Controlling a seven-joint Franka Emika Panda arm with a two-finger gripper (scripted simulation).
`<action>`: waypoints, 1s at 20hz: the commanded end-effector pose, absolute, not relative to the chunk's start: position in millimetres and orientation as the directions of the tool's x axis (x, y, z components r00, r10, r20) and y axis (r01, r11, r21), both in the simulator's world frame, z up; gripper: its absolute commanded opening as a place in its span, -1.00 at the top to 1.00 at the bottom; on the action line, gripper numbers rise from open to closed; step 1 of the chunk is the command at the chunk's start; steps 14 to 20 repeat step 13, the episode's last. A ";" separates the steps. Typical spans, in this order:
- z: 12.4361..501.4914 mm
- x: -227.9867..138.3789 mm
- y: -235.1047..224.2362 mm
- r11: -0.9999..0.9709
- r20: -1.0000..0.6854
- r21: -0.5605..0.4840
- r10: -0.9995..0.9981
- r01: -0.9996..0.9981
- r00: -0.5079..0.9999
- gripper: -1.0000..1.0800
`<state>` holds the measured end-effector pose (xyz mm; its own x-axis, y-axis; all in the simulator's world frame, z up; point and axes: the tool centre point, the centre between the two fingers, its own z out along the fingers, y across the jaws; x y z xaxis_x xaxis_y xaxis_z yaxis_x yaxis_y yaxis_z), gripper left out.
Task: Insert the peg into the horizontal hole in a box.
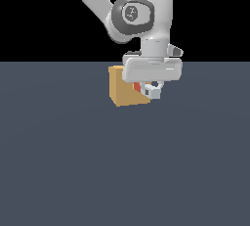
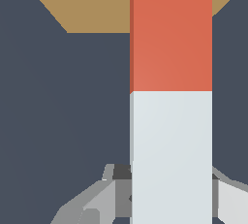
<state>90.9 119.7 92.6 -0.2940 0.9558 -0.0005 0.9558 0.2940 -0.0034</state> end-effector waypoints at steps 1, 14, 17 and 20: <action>94.3 86.8 134.3 0.296 0.000 -0.001 0.955 0.955 -0.296 1.00; 95.1 67.0 198.3 0.297 0.000 0.001 0.955 0.955 -0.297 1.00; 95.1 67.0 198.3 0.297 0.000 0.001 0.955 0.955 -0.297 1.00; 95.1 67.0 198.3 0.297 0.000 0.001 0.955 0.955 -0.297 1.00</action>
